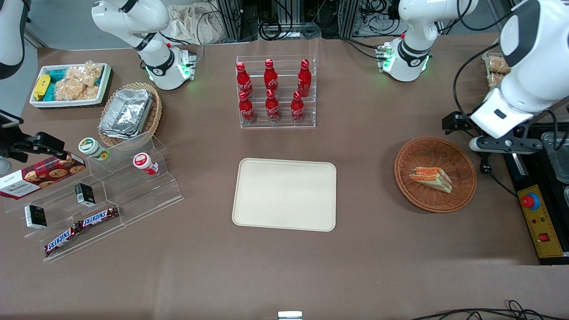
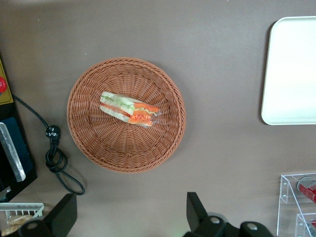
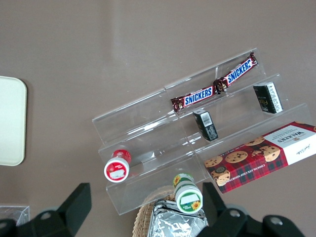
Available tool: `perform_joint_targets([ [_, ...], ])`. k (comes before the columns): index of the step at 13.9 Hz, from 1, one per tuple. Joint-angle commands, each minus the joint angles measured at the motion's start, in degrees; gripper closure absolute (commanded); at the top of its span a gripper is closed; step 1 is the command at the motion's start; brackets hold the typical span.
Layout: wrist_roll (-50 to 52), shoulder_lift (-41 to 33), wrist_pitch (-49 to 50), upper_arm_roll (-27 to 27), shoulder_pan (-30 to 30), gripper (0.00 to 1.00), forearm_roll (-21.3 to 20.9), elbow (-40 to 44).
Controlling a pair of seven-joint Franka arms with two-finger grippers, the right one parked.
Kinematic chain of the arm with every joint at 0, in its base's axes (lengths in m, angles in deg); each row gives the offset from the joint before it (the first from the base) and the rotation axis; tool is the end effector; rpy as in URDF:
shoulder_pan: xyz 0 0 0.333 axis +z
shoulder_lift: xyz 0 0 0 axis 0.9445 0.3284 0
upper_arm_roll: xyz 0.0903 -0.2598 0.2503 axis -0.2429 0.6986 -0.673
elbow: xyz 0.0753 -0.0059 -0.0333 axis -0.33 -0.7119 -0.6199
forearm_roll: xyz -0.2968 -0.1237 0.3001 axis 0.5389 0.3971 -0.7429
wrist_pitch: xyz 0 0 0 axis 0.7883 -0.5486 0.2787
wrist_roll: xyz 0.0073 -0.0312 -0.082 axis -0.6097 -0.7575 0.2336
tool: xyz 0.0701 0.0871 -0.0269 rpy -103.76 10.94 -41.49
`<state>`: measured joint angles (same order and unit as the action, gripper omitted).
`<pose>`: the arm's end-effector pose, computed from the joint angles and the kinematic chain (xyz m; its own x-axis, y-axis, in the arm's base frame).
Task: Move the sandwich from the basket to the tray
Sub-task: 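Move the left gripper over the wrapped sandwich in the wicker basket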
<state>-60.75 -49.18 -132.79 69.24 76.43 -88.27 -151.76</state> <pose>0.5879 -0.0691 0.5872 0.9927 -0.0939 -0.0763 -0.0956 -0.9952 -0.0193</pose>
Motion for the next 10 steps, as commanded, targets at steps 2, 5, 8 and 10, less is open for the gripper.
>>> perform_joint_targets([
  [2,-0.2,2.2,2.8,0.3,0.5,0.01,0.1,2.8],
  [5,0.0,2.9,2.5,0.3,0.5,0.01,0.0,2.8],
  [8,0.5,4.0,2.2,0.4,0.4,0.01,-2.5,1.8],
  [10,3.4,3.6,-2.1,0.3,0.4,0.01,-2.6,-1.5],
])
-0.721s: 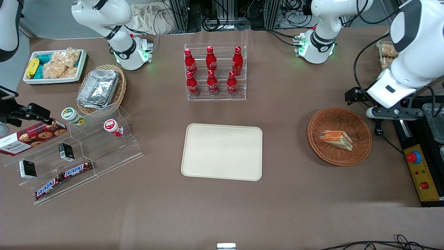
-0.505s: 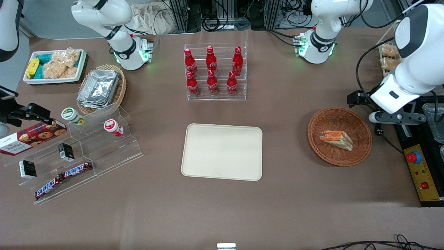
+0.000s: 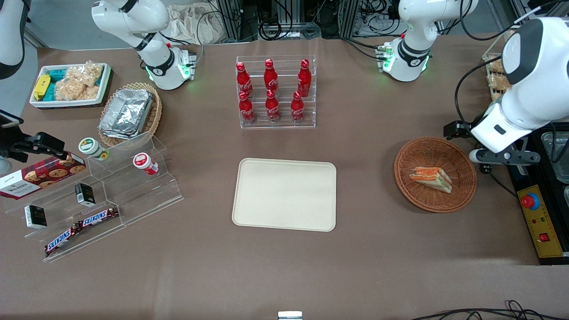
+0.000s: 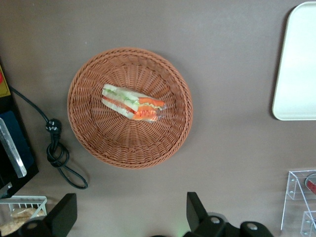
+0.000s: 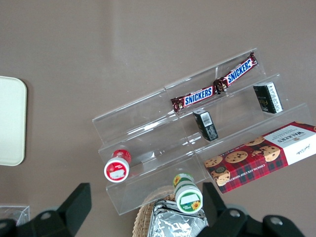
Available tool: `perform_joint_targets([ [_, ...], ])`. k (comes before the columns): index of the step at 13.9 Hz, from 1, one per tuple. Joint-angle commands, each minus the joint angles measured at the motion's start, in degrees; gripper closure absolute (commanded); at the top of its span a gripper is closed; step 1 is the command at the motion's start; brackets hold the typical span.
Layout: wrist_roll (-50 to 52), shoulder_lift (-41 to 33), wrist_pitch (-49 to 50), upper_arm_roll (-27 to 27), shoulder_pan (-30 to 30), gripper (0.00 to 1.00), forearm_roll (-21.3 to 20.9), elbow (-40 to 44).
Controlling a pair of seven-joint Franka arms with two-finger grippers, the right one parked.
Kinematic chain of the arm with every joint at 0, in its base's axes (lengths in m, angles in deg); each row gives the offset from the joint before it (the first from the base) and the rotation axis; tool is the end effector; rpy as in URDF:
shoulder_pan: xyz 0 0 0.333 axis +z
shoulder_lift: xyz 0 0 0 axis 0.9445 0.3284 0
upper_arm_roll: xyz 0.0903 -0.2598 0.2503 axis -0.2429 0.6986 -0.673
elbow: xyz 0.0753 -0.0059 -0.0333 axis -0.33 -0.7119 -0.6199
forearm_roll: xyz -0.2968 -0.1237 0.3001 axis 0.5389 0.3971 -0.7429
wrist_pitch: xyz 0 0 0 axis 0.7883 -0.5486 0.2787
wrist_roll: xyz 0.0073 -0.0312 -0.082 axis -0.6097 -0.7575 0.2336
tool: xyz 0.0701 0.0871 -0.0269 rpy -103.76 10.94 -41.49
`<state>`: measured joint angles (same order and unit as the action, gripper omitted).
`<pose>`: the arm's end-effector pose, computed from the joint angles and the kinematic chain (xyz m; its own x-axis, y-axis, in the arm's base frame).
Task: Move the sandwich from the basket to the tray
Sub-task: 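Move the left gripper over the wrapped sandwich in the wicker basket, then lower the open left gripper around the sandwich and close it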
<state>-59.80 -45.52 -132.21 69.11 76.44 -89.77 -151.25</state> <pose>0.6034 -0.0634 0.5537 0.9872 -0.0781 -0.1387 -0.0837 -0.9959 -0.0348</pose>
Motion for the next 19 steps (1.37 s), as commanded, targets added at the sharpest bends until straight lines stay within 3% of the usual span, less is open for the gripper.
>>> perform_joint_targets([
  [1,6.5,-0.3,-6.0,0.3,0.5,0.01,-1.1,-5.0],
  [7,36.0,0.3,-23.3,0.3,2.0,0.01,-1.4,-18.1],
  [8,40.5,0.9,-25.6,0.3,2.0,0.01,-2.9,-20.2],
  [10,49.4,3.3,-26.7,0.4,3.0,0.01,-9.9,-21.1],
  [15,53.0,8.2,-31.4,0.4,4.8,0.01,-10.8,-21.0],
  [19,55.8,10.2,-34.3,0.5,4.9,0.01,-9.1,-20.5],
])
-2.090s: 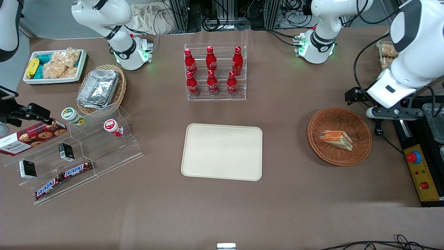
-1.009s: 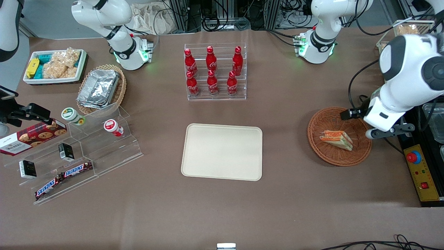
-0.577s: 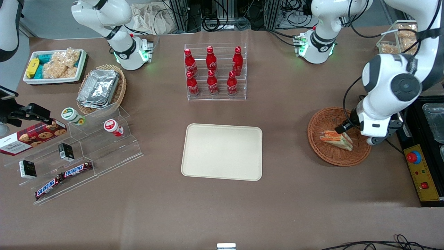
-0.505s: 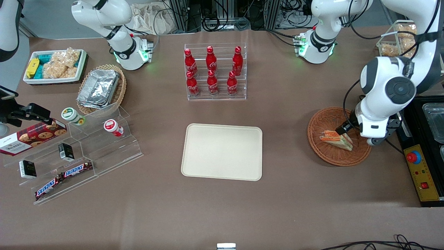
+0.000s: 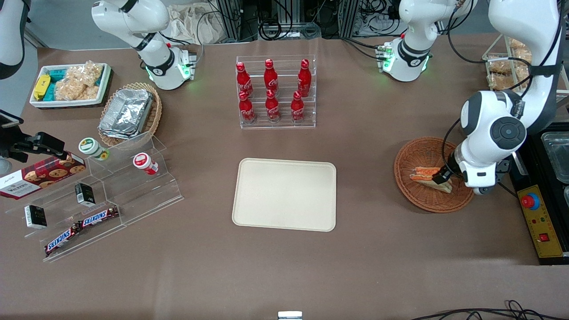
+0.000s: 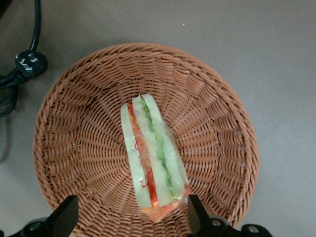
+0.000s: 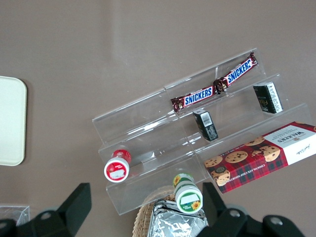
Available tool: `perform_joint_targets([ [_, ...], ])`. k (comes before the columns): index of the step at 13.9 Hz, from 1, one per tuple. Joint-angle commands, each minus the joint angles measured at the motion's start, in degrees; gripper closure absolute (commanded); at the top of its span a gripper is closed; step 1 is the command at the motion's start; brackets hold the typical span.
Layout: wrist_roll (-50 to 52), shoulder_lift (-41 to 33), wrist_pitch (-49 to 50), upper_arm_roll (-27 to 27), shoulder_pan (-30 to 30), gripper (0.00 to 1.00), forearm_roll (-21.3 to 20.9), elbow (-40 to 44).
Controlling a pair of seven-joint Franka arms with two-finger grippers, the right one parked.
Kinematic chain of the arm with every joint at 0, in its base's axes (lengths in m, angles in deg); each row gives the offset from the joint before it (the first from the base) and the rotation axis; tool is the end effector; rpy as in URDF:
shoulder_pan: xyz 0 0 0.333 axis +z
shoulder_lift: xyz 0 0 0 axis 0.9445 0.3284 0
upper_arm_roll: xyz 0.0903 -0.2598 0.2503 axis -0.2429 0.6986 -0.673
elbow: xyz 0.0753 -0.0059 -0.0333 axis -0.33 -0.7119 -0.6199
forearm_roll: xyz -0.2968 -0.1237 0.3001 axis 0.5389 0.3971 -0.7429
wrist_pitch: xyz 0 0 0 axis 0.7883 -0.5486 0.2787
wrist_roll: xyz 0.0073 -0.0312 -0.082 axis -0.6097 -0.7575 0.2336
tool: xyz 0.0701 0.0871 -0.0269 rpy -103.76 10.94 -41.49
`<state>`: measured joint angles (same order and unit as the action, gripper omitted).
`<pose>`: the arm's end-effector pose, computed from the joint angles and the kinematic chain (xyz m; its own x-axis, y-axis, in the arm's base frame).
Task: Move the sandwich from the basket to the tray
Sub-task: 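Lower the open left gripper around the sandwich and close it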
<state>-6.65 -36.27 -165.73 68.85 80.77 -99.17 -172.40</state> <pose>0.6005 -0.0120 0.3203 0.6971 0.7160 0.0371 0.7138 -0.6881 -0.1307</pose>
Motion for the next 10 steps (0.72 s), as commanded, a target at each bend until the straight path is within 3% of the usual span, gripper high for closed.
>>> perform_joint_targets([
  [1,3.7,1.0,-0.7,0.8,0.6,0.01,1.0,0.7],
  [10,3.7,4.5,-3.7,0.8,0.7,0.01,2.4,1.4],
])
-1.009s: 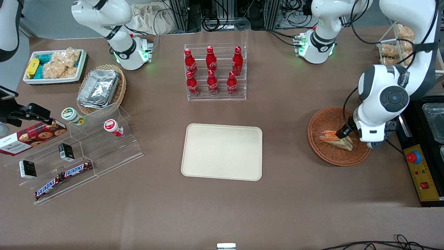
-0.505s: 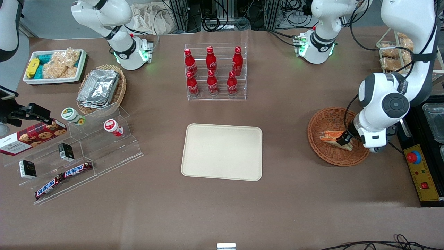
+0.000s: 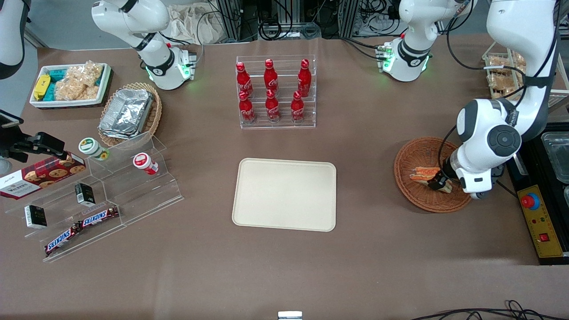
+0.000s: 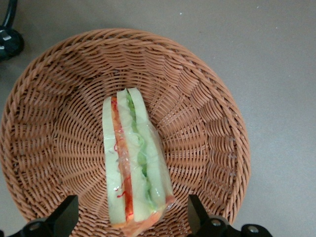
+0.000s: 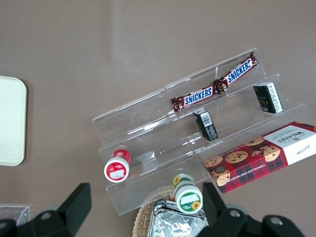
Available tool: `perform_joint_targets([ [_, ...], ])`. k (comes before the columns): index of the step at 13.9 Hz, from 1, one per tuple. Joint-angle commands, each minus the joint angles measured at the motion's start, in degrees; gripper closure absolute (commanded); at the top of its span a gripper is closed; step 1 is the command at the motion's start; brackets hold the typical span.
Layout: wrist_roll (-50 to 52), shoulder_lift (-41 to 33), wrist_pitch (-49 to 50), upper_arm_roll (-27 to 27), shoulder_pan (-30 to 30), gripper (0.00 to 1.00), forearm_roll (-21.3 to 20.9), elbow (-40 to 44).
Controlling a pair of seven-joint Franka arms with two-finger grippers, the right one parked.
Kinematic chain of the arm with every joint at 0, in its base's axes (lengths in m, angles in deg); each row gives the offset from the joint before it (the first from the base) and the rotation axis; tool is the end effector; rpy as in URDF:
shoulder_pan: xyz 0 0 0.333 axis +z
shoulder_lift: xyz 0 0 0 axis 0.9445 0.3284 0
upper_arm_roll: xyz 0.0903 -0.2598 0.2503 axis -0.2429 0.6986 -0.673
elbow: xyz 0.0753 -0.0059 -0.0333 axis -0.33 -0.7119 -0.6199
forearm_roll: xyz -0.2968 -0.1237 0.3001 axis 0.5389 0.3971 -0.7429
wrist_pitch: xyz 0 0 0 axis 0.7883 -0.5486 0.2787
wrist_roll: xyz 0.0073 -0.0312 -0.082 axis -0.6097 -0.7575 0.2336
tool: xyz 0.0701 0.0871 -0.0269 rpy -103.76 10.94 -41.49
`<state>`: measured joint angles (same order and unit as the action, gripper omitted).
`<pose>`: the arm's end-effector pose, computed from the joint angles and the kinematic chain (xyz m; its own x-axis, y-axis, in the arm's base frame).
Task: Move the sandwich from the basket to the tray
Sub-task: 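Lower the open left gripper around the sandwich and close it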
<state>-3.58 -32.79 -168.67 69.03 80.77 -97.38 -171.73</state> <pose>0.6092 -0.0163 0.2935 0.6462 0.7631 0.0128 0.7601 -0.6420 -0.1010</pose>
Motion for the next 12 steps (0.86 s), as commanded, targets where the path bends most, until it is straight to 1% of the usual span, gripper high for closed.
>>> perform_joint_targets([
  [1,0.6,1.1,-0.8,0.6,0.8,0.01,0.6,0.5],
  [4,0.5,2.2,-1.9,0.6,1.5,0.01,0.5,0.1],
  [7,0.2,5.3,-4.9,0.6,1.6,0.01,0.1,0.4],
  [8,0.2,5.8,-4.9,0.6,1.6,0.07,-0.1,0.7],
  [9,-0.1,5.9,-4.9,0.6,1.5,0.39,-0.3,0.8],
  [10,-0.4,5.8,-4.7,0.6,1.5,0.74,-0.5,1.0],
  [11,-0.6,5.8,-4.3,0.6,1.4,0.97,-0.6,1.2],
  [12,-0.6,5.8,-4.2,0.7,1.3,1.00,-0.6,1.2],
])
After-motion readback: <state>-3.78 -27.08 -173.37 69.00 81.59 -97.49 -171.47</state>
